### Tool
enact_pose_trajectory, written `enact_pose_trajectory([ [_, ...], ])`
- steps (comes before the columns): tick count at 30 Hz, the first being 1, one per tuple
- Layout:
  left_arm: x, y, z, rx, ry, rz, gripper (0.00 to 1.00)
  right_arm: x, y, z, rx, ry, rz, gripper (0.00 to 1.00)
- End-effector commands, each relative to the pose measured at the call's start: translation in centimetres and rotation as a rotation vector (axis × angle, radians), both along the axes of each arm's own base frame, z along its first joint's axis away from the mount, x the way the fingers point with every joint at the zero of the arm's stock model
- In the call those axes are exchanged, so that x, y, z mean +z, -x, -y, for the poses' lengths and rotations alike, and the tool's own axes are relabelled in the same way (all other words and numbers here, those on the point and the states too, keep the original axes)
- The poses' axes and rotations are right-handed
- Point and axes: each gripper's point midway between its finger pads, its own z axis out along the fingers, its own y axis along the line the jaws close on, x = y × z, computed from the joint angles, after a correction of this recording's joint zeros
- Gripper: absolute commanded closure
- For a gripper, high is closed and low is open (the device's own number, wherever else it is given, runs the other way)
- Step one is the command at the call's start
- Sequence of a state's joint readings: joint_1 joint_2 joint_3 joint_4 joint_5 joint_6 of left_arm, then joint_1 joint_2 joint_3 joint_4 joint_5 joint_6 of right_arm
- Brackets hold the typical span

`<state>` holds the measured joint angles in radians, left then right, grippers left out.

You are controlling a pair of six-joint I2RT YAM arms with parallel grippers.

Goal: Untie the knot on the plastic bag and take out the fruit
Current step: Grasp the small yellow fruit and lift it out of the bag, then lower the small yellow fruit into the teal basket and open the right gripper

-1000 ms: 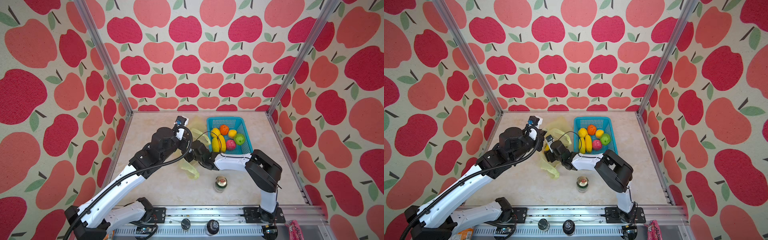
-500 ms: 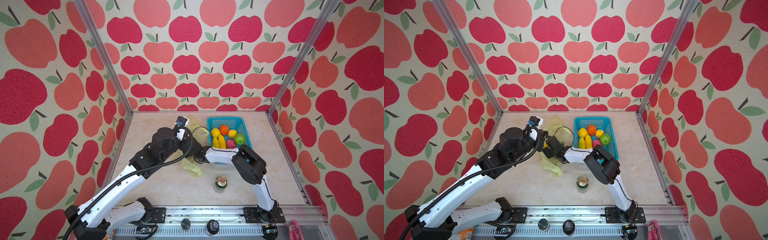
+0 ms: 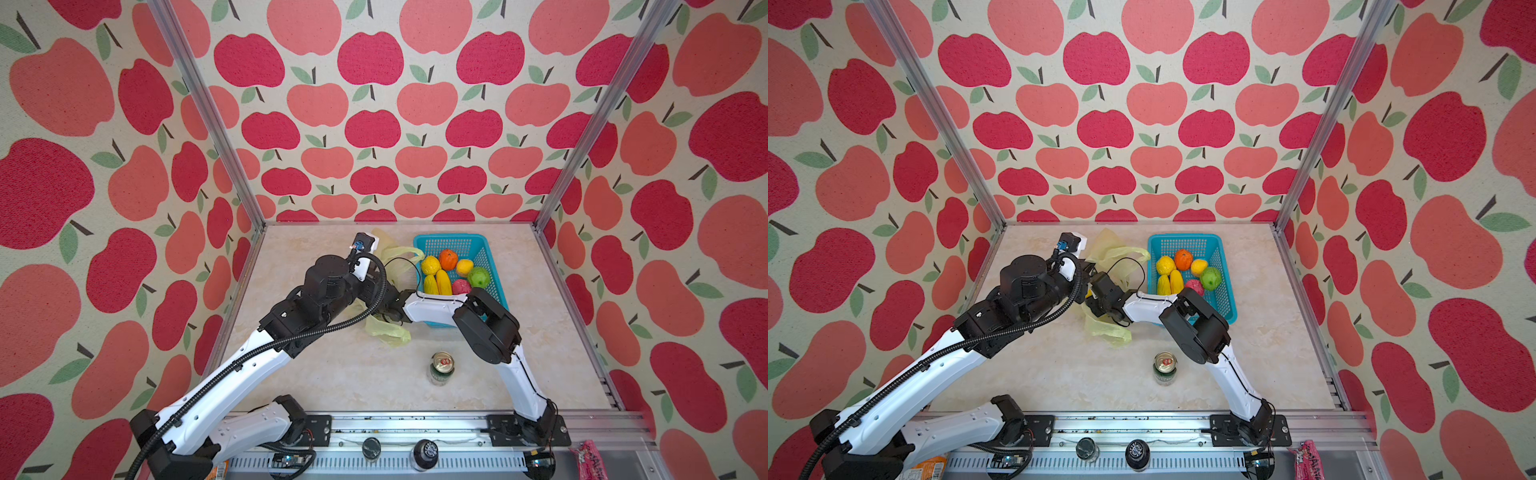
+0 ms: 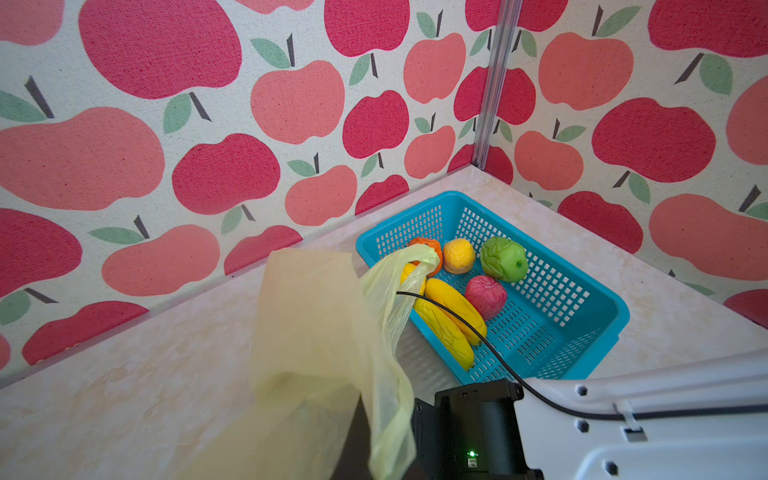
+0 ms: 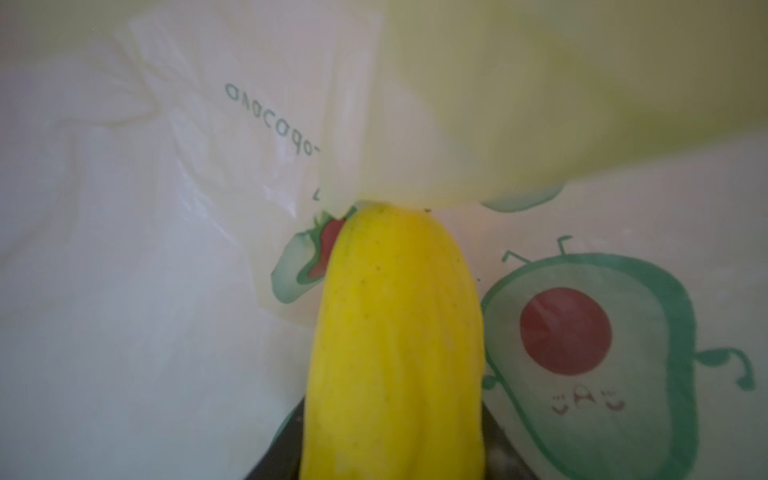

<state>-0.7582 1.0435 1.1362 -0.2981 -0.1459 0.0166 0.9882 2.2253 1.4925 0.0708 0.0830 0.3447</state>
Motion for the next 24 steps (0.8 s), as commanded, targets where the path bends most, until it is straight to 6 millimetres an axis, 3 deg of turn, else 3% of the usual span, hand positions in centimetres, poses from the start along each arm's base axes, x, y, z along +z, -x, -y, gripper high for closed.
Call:
enact_pose_trajectory([
  [1, 0.1, -1.1, -0.7, 0.074, -0.022, 0.005, 1.00, 1.9, 0.6, 1.5, 0.005, -0.008, 0.016, 0.67],
  [10, -2.8, -5.0, -2.9, 0.195, -0.033, -0.109, 1.00, 11.5, 2.5, 6.8, -0.033, -0.142, 0.213, 0.79],
  [17, -3.3, -6.1, -4.5, 0.238, 0.004, -0.123, 1.00, 18.2, 4.4, 11.3, -0.089, -0.257, 0.353, 0.83],
  [20, -3.3, -6.3, -5.1, 0.252, 0.023, -0.121, 1.00, 21.5, 5.4, 14.1, -0.145, -0.304, 0.436, 0.83],
  [24, -3.2, -6.3, -5.6, 0.254, 0.044, -0.121, 1.00, 24.1, 6.1, 19.4, -0.282, -0.329, 0.504, 0.83],
])
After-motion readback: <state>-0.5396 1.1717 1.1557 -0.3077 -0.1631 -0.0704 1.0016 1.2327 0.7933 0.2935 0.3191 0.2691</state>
